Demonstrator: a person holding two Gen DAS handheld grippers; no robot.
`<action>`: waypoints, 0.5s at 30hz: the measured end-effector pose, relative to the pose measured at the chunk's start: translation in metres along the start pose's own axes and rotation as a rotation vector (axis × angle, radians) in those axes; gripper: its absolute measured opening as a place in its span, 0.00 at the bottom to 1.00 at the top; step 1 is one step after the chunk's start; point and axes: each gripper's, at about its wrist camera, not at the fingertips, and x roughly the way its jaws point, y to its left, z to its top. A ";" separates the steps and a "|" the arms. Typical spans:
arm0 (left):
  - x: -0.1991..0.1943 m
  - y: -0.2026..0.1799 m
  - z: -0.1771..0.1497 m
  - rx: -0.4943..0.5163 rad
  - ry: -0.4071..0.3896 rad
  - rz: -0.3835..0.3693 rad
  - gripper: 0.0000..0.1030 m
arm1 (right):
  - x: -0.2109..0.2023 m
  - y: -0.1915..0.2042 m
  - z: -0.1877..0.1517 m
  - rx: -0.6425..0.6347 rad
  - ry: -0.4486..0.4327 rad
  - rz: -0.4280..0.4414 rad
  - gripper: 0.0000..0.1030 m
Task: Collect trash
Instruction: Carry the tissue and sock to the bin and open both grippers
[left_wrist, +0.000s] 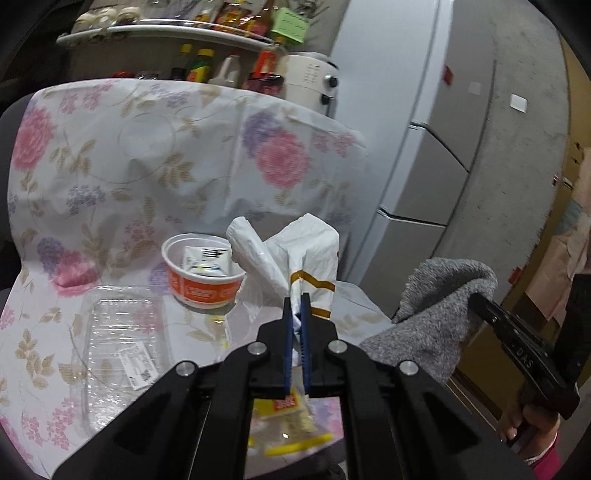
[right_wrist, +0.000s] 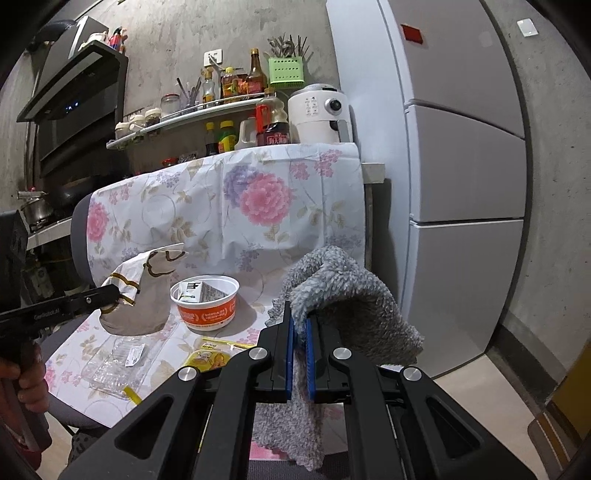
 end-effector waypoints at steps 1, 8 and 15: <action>0.001 -0.006 -0.003 0.004 0.004 -0.012 0.02 | -0.005 -0.002 0.000 -0.001 -0.002 -0.011 0.06; 0.017 -0.053 -0.023 0.078 0.061 -0.107 0.02 | -0.039 -0.027 -0.011 0.006 -0.004 -0.107 0.06; 0.038 -0.117 -0.049 0.158 0.121 -0.248 0.02 | -0.080 -0.064 -0.029 0.023 0.009 -0.251 0.06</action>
